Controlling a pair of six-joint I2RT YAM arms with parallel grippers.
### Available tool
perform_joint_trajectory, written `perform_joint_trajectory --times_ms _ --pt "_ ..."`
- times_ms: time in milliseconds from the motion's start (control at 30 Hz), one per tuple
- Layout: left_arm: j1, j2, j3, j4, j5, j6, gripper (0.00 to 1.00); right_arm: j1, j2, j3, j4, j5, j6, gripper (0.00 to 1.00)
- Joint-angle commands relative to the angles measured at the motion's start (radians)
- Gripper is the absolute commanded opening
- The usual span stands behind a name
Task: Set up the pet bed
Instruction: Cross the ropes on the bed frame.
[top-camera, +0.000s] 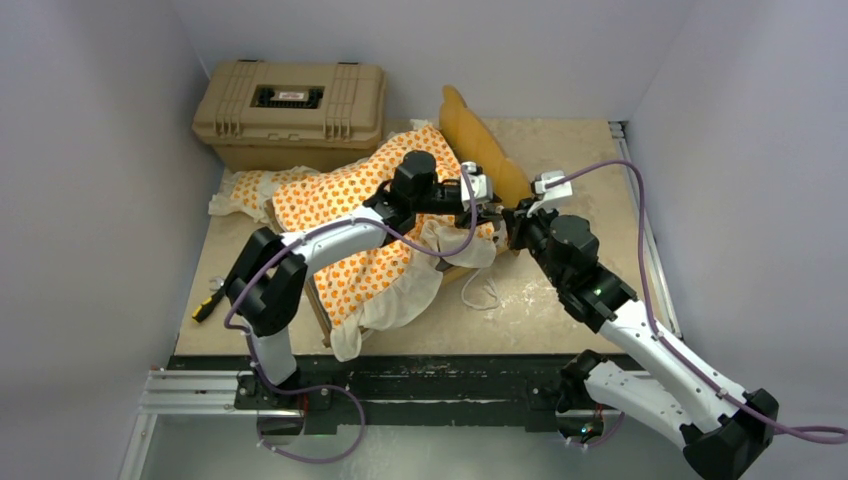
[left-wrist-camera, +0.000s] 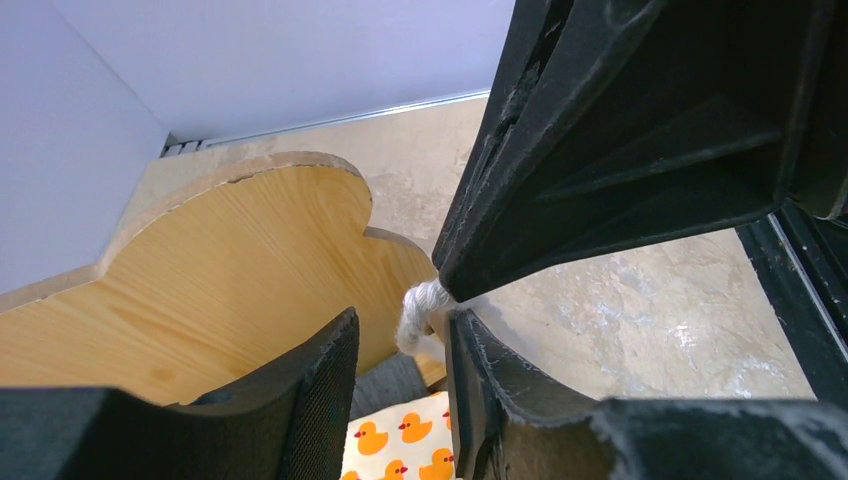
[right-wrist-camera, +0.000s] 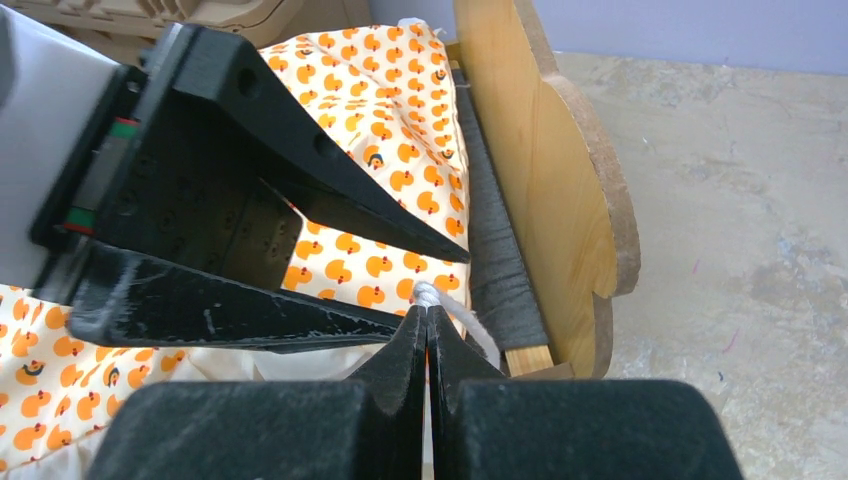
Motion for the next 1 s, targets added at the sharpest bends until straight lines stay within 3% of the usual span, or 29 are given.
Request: perform_joint_trajectory --times_ms 0,267,300,333,500,533,600,800,967 --pt "-0.001 0.034 0.061 0.041 0.072 0.033 0.35 -0.001 -0.006 0.036 0.044 -0.023 -0.028 0.0" --pt "0.0 0.048 0.069 0.036 0.062 0.032 0.25 -0.003 0.006 0.029 0.042 -0.011 -0.033 0.0" --pt "0.0 0.051 0.076 0.029 0.062 0.033 0.06 -0.003 0.007 0.028 0.042 -0.006 -0.03 0.0" --pt "0.0 0.054 0.087 0.008 0.048 0.031 0.0 -0.003 0.008 0.026 0.039 0.0 -0.026 0.0" --pt "0.0 0.066 0.134 -0.11 -0.012 0.052 0.0 -0.003 0.013 0.026 0.024 0.05 0.005 0.0" --pt "0.0 0.06 0.128 -0.12 -0.023 0.063 0.0 -0.004 0.017 0.029 0.013 0.069 0.017 0.03" --pt "0.0 0.048 0.107 -0.125 -0.062 0.08 0.0 -0.006 0.028 0.039 -0.009 0.108 0.042 0.21" --pt "0.0 0.046 0.088 -0.138 -0.211 0.103 0.0 -0.006 0.026 0.028 -0.054 0.253 0.128 0.42" --pt "0.0 0.049 0.105 -0.179 -0.295 0.135 0.0 -0.006 -0.002 0.008 -0.075 0.31 0.195 0.48"
